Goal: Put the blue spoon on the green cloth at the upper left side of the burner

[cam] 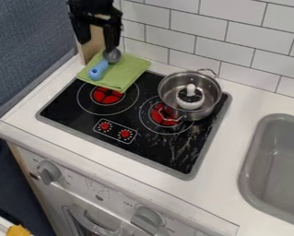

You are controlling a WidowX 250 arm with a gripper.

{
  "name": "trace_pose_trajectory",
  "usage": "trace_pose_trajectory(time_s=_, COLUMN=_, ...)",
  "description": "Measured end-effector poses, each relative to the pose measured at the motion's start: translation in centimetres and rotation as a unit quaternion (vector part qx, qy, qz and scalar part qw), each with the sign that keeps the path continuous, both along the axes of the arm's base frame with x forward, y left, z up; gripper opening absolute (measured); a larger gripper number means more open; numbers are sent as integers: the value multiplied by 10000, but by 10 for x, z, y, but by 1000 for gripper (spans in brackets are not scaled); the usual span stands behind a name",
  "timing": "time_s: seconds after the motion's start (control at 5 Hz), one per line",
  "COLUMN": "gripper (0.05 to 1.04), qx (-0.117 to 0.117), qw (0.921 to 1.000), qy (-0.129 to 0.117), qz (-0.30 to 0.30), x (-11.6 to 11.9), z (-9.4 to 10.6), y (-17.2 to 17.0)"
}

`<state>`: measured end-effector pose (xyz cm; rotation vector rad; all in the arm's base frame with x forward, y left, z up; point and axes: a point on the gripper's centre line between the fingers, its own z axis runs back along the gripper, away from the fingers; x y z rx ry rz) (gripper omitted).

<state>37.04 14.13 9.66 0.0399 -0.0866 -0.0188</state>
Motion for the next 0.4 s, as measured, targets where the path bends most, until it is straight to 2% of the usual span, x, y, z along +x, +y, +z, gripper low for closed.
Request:
trace_pose_trajectory(time_s=0.2, gripper=1001, qx=-38, qw=10000, qy=60, qz=-70, x=-17, z=3, y=-7)
trace_pose_trajectory(time_s=0.4, gripper=1001, qx=-117, qw=9994, qy=333, qz=-25, x=-34, z=-4, y=-12)
